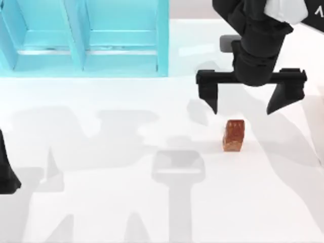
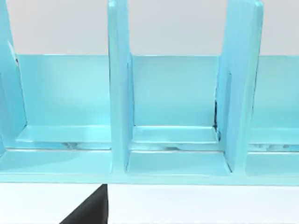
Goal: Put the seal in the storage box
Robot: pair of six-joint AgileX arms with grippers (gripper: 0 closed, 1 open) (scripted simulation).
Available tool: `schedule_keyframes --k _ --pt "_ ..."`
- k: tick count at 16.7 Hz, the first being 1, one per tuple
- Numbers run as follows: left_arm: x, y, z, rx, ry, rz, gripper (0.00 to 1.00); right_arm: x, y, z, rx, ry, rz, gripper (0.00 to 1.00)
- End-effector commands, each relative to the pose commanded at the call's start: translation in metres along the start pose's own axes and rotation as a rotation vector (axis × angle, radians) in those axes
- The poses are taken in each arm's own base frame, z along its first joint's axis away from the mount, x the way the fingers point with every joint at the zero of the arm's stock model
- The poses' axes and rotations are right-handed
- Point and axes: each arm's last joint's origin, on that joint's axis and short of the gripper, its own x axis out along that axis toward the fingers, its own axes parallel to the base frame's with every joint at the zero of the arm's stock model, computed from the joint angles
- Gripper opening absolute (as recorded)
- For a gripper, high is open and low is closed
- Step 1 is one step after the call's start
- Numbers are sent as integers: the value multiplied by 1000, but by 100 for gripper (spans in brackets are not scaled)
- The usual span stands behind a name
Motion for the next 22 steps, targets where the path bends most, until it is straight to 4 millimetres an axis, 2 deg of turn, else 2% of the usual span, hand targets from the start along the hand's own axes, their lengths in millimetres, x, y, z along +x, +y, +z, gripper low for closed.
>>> schedule_keyframes --k 2,4,10,12,17,22 --pt "0 0 0 0 0 0 100 1 -2 1 4 1 1 100" --pt "0 0 0 0 0 0 100 12 -1 1 1 2 -1 100" --pt "0 0 0 0 0 0 100 80 1 3 0 -5 3 100" --pt "0 0 0 0 0 0 100 96 0 1 0 -2 1 100" --pt "0 0 0 0 0 0 100 100 0 0 0 0 0 100" --pt "0 0 0 0 0 0 100 100 0 0 0 0 0 62"
